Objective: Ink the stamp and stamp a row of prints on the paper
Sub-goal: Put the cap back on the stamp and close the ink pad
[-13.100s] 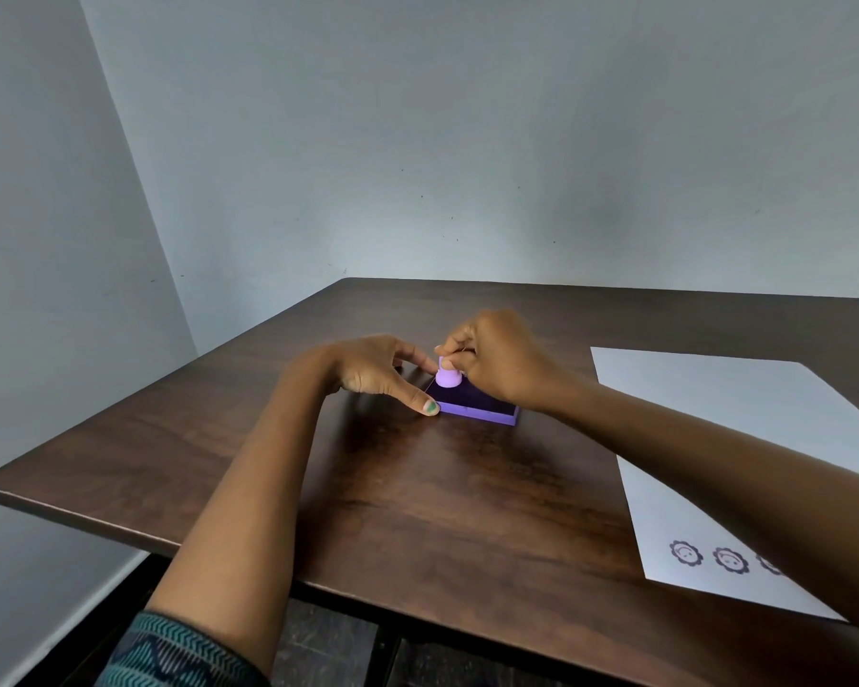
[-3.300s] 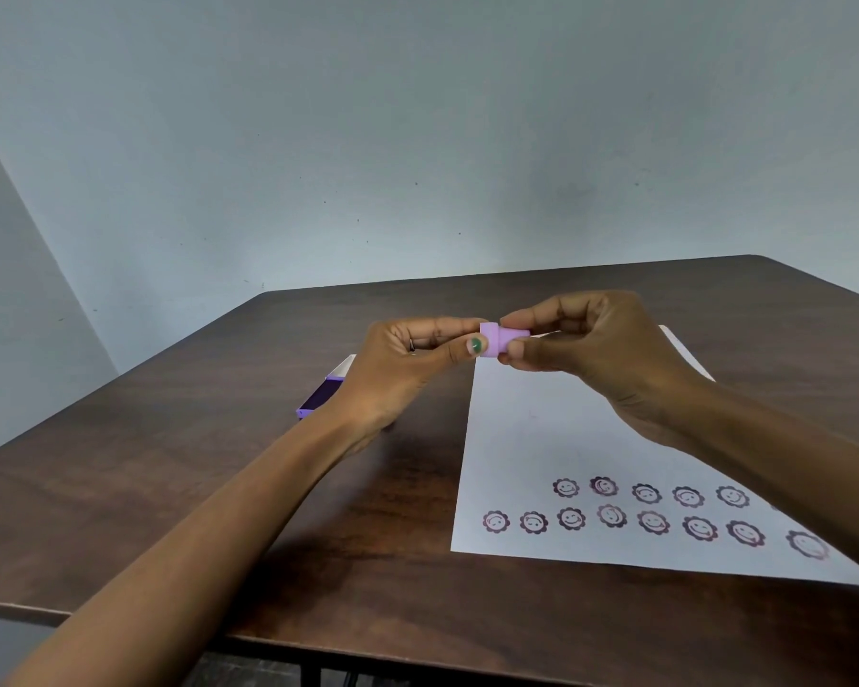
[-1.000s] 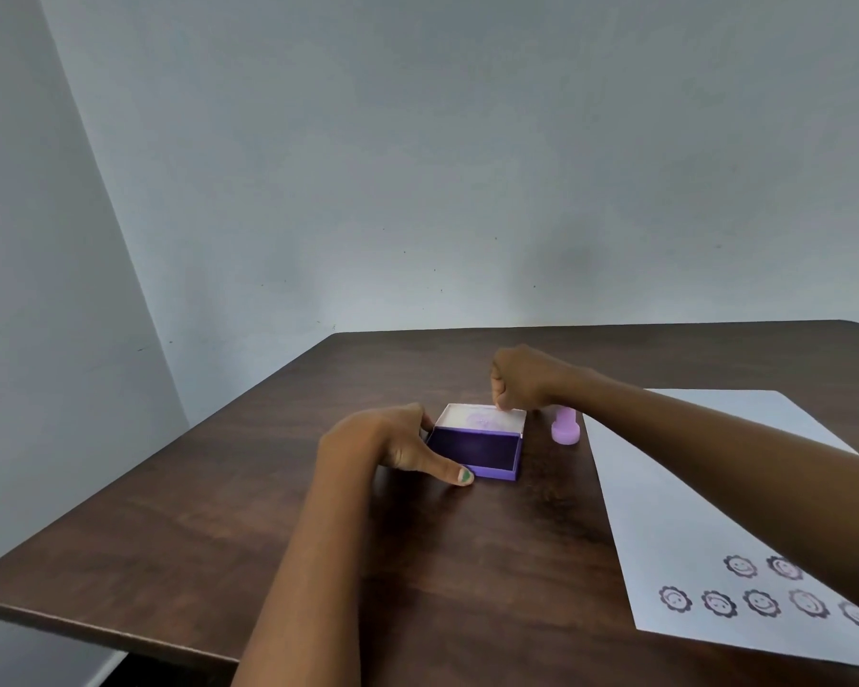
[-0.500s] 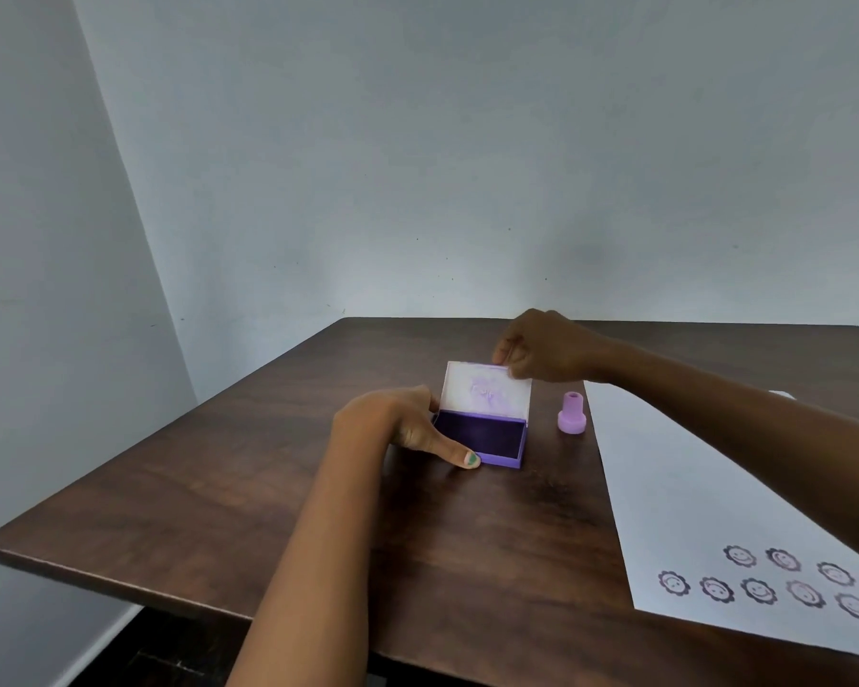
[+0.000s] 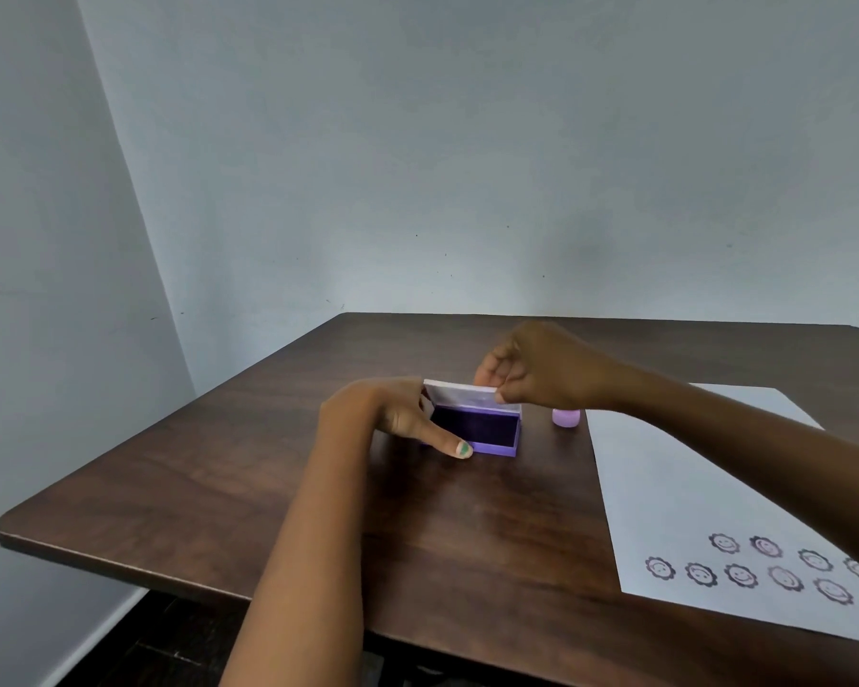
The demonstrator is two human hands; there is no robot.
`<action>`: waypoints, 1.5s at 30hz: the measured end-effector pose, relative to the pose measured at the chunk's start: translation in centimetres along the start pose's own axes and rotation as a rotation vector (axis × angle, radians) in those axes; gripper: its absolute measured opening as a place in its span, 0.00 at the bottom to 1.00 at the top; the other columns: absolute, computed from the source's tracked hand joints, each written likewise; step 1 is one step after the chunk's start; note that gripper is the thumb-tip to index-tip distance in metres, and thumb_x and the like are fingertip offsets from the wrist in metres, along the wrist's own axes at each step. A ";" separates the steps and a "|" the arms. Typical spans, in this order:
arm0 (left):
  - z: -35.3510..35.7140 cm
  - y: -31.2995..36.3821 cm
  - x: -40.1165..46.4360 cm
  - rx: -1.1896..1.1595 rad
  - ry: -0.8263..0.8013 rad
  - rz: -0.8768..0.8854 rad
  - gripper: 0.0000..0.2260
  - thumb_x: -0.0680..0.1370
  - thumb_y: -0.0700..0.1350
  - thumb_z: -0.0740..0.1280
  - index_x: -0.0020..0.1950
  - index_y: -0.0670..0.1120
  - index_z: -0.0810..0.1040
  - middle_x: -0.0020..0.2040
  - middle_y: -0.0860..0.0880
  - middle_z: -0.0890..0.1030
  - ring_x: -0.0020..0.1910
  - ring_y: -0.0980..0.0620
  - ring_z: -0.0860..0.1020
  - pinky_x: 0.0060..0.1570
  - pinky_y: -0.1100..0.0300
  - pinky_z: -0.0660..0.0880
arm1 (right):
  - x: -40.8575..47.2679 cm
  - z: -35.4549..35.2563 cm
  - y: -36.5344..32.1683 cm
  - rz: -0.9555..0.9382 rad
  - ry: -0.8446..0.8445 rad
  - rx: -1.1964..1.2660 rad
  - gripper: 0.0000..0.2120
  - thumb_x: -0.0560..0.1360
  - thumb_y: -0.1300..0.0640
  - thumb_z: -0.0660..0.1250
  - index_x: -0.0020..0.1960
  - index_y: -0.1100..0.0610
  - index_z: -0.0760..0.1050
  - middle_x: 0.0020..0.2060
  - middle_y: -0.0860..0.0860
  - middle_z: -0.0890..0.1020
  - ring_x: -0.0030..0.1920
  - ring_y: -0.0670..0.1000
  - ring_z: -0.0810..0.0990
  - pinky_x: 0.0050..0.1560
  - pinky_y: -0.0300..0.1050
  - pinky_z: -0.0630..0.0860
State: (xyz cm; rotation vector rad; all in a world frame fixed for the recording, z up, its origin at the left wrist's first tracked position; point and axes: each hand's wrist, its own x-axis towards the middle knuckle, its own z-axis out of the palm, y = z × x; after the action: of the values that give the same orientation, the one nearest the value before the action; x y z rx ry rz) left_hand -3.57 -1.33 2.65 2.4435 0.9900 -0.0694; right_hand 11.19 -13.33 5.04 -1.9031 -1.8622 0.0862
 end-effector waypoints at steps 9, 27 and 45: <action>-0.8 -1.5 0.0 -0.093 -0.036 0.015 0.32 0.63 0.58 0.77 0.64 0.56 0.71 0.63 0.55 0.72 0.61 0.53 0.70 0.61 0.59 0.64 | -2.2 2.5 -0.2 -0.047 -0.009 -0.094 0.10 0.68 0.62 0.70 0.48 0.54 0.82 0.46 0.50 0.86 0.44 0.47 0.82 0.46 0.43 0.78; -0.6 -1.6 0.2 -0.167 0.039 0.107 0.25 0.69 0.49 0.75 0.65 0.51 0.75 0.67 0.50 0.74 0.65 0.49 0.71 0.68 0.53 0.64 | -1.3 2.3 -0.1 0.070 -0.125 -0.142 0.19 0.70 0.50 0.70 0.58 0.59 0.78 0.57 0.54 0.81 0.55 0.52 0.79 0.56 0.47 0.75; 0.0 -0.5 0.1 -0.224 0.006 0.149 0.23 0.72 0.48 0.72 0.66 0.50 0.75 0.67 0.51 0.73 0.67 0.52 0.69 0.68 0.58 0.61 | -1.2 1.7 0.8 0.080 -0.129 -0.209 0.19 0.69 0.50 0.71 0.58 0.57 0.77 0.58 0.53 0.80 0.56 0.53 0.77 0.54 0.45 0.73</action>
State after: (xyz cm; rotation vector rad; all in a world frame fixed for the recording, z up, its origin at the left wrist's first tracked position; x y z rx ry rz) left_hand -3.83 -0.96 2.37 2.3032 0.7710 0.0948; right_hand 11.21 -13.99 2.88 -2.1600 -1.9443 0.0416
